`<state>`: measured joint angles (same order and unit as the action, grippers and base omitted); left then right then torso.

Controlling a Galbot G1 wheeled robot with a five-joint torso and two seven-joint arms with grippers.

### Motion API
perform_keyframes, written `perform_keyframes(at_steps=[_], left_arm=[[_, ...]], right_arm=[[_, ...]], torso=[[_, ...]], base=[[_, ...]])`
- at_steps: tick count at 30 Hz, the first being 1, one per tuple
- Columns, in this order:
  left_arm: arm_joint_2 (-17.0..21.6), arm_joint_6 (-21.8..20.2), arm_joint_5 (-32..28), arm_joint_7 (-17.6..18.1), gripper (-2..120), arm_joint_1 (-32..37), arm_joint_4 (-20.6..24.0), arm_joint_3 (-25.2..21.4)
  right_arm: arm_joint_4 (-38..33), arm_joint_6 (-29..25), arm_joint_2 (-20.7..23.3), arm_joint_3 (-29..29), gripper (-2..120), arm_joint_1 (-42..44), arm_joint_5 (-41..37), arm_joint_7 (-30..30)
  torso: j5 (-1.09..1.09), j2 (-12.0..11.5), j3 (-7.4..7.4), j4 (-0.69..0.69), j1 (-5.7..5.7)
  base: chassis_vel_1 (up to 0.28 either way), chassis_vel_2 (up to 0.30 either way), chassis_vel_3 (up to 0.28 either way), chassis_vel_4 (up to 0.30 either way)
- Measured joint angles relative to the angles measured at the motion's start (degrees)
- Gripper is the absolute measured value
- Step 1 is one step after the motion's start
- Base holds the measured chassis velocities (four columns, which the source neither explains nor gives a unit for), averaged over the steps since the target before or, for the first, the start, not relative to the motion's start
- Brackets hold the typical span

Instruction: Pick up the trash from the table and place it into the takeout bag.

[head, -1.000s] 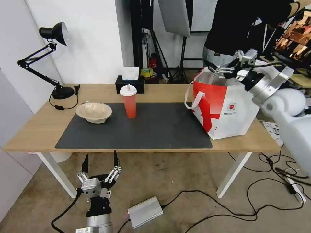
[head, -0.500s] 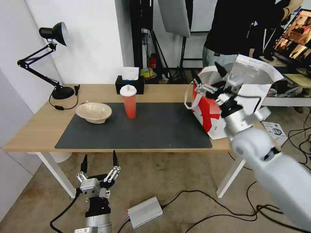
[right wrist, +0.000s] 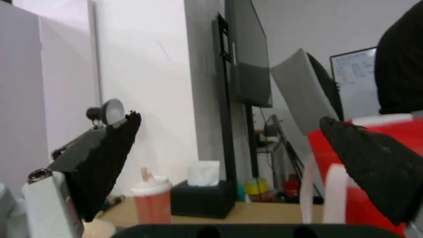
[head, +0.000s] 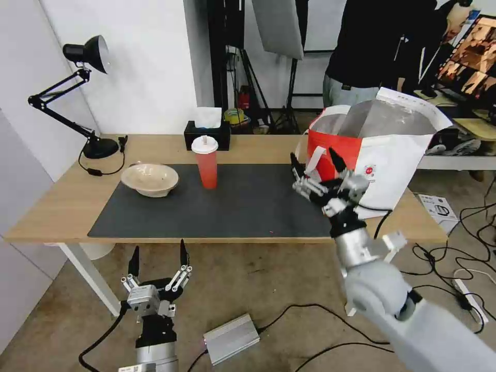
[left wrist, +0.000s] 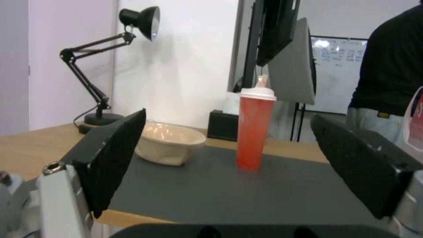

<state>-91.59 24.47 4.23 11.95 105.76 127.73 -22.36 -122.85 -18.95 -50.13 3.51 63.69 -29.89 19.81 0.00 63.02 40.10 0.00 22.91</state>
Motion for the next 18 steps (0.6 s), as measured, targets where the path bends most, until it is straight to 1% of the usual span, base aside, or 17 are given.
perform_keyframes(at_steps=[5,7,9,15,18], left_arm=[[0.01,0.09,0.02,0.00,100,0.10,0.00,0.10],[0.01,0.09,0.03,0.00,100,0.10,0.00,0.12],[0.00,0.12,0.07,0.00,100,0.14,0.00,0.29],[-0.01,0.26,0.09,0.00,100,0.34,0.13,0.14],[-0.01,0.26,0.10,0.00,100,0.34,0.18,0.03]], right_arm=[[-0.27,-1.56,-1.64,-0.40,100,4.56,6.20,1.00],[-0.29,-1.73,-1.93,-0.63,100,5.31,6.95,1.27],[-0.38,-2.28,-3.08,-1.61,100,8.08,10.01,2.88],[-1.41,-2.37,-4.45,-2.46,100,12.70,14.25,4.58],[-1.51,-2.39,-4.79,-2.45,100,13.93,15.19,4.91]], torso=[[0.00,0.00,0.00,0.00,0.00],[0.00,0.00,0.00,0.00,0.00],[0.00,0.00,0.00,0.00,0.00],[0.00,0.00,0.00,0.00,0.00],[0.00,0.00,0.00,0.00,0.00]], base=[[0.000,0.000,0.000,0.000],[0.000,0.000,0.000,0.000],[0.000,0.000,0.000,0.000],[0.000,0.000,0.000,0.000],[0.000,0.000,0.000,0.000]])
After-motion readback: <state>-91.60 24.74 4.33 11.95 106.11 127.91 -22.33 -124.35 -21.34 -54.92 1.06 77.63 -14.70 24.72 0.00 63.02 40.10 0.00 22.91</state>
